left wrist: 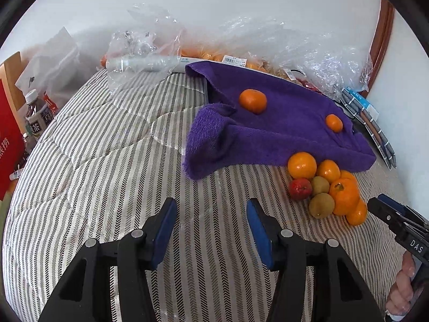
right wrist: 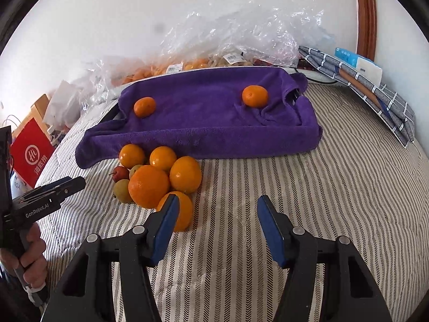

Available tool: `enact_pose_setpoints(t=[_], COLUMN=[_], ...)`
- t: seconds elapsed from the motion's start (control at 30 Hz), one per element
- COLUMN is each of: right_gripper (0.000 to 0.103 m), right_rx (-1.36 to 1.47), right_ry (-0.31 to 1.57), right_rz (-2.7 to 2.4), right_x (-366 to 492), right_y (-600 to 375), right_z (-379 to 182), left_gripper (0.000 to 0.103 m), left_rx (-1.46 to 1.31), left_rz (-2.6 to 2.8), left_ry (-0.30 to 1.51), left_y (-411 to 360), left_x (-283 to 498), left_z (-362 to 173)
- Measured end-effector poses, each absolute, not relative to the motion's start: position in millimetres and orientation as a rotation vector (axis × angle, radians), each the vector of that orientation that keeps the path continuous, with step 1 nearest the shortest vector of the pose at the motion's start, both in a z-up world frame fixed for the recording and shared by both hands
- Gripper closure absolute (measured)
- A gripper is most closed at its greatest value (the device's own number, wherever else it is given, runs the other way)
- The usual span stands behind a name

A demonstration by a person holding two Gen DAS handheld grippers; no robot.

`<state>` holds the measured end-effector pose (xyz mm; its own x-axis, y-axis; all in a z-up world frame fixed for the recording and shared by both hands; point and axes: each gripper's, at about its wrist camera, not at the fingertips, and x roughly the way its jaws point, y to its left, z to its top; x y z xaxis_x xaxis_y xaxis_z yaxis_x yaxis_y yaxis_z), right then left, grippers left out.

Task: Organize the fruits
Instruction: 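Move the right tool back to the pile and grasp an orange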

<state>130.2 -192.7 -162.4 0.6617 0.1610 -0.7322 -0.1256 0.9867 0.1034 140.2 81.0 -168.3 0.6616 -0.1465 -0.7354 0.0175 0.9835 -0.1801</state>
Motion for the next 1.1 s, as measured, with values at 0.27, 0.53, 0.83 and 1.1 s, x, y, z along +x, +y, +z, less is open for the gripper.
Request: enact_pose_setpoints(t=[0.27, 0.53, 0.83, 1.1], right_gripper=[0.047, 0.062, 0.07, 0.07], right_rx=[0.089, -0.01, -0.068, -0.026], right_ry=[0.84, 0.893, 0.849, 0.833], right_rz=[0.266, 0.287, 0.246, 0.153], right_x=[129.1, 138.5, 124.4, 118.9], right_y=[-184.0, -161.2, -166.0, -204.8], right_z=[-165.5, -179.7, -176.6, -174.8], left_gripper=[0.044, 0.043, 0.043, 0.043], left_rx=[-0.172, -0.179, -0.203, -0.214], left_rz=[-0.109, -0.111, -0.12, -0.146], left_ry=[0.85, 0.849, 0.843, 0.834], left_y=[77.7, 79.7, 82.6, 81.6], left_x=[142.2, 142.5, 141.0, 137.5], left_z=[-169.6, -170.0, -170.3, -168.8])
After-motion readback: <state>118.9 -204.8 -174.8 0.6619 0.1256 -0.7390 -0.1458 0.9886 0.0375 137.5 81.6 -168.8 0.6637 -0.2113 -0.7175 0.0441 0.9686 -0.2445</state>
